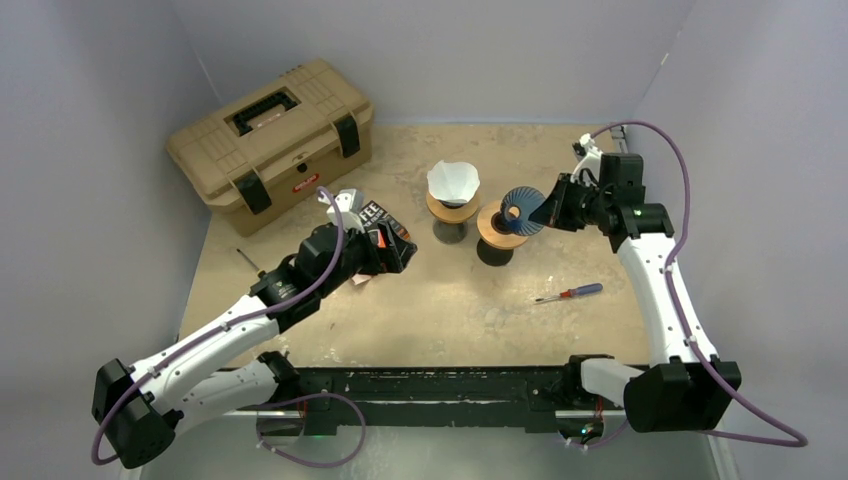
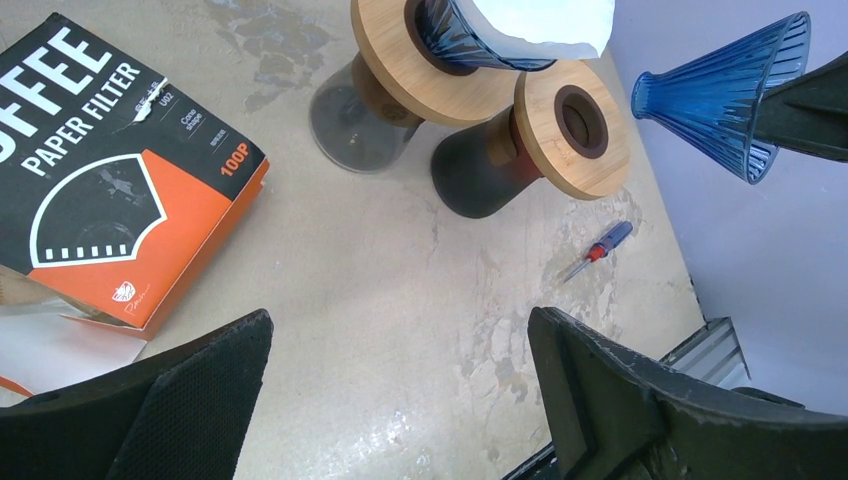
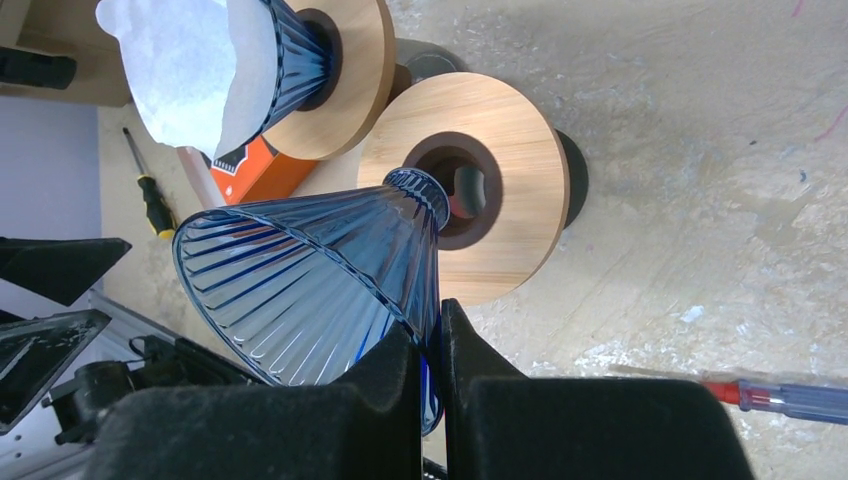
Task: Place the coffee filter in the dripper
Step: Place the coffee dripper in the dripper holder.
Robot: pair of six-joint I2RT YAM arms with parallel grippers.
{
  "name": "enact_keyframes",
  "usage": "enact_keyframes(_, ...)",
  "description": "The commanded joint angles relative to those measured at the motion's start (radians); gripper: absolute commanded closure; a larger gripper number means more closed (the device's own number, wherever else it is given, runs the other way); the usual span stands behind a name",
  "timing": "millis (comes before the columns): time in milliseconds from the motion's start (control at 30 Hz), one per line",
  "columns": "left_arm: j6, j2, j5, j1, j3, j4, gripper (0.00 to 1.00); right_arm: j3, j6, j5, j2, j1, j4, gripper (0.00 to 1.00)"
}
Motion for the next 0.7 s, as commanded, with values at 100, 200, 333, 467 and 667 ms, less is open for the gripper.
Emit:
enact_keyframes(100,-0.012,0.012,0.002,0.003,-0.009,0.032,0.01,-0.011,-0.015,-0.059,0.007,-0.007,0.024,1.00)
enact_keyframes(200,-0.014,0.011,0.002,0.002,-0.011,0.032,0.01,-0.029,-0.016,-0.069,0.018,-0.007,0.031,1.00)
enact_keyframes(333,-0.017,0.002,-0.004,0.002,-0.011,0.021,0.01,-0.052,-0.013,-0.066,0.033,-0.007,0.046,1.00)
enact_keyframes(467,-0.017,-0.003,-0.006,0.003,-0.016,0.020,0.01,-0.066,-0.005,-0.066,0.046,-0.008,0.073,1.00)
enact_keyframes(667,-0.019,-0.006,-0.003,0.003,-0.017,0.019,0.01,-0.067,0.009,-0.066,0.050,-0.007,0.103,1.00)
